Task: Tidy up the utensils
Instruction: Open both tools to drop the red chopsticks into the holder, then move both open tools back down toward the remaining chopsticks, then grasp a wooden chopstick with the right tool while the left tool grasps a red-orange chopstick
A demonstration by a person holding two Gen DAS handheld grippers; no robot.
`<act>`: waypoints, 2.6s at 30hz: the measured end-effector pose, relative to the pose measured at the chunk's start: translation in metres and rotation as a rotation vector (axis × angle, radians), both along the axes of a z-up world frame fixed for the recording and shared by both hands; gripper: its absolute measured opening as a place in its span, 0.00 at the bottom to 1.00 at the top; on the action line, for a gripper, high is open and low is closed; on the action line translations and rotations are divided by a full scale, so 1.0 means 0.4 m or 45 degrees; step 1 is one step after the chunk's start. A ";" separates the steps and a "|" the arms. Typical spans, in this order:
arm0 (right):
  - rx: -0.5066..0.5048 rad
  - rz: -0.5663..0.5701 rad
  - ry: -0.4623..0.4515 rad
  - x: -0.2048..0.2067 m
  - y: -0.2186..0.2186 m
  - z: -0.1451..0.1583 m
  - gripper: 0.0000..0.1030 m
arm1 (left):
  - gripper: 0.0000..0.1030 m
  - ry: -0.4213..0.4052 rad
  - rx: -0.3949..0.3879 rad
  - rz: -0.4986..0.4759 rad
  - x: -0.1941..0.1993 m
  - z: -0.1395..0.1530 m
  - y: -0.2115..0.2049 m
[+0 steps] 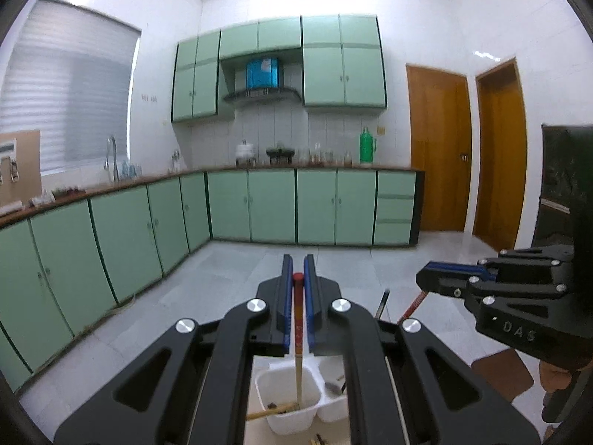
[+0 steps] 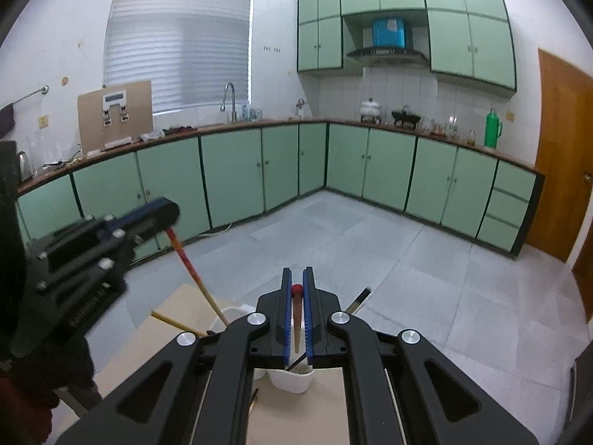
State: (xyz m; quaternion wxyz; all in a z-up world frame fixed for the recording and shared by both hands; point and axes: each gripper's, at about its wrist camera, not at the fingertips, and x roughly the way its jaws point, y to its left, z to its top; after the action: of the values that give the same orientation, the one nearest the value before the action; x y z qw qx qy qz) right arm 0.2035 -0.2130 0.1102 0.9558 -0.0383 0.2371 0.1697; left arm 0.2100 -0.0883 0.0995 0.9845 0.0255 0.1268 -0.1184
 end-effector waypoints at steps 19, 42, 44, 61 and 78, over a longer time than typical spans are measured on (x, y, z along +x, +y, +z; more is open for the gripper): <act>0.097 -0.078 0.039 -0.097 -0.074 -0.080 0.61 | 0.37 0.116 0.007 -0.005 -0.113 -0.083 0.082; 0.073 -0.176 0.336 -0.419 -0.005 -0.493 0.86 | 0.49 0.630 0.050 0.094 -0.354 -0.507 0.196; 0.064 -0.174 0.375 -0.438 0.008 -0.523 0.85 | 0.49 0.655 0.064 0.096 -0.357 -0.519 0.196; -0.120 -0.058 0.489 -0.483 0.160 -0.638 0.53 | 0.51 0.737 0.092 0.102 -0.373 -0.581 0.185; -0.068 -0.027 0.504 -0.477 0.132 -0.634 0.09 | 0.54 0.746 0.084 0.046 -0.385 -0.584 0.156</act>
State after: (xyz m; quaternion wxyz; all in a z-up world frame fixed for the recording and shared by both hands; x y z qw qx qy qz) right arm 0.0129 -0.1602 -0.1433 0.8909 -0.0268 0.4251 0.1576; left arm 0.0560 -0.0261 -0.1342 0.9066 0.0200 0.4097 -0.0989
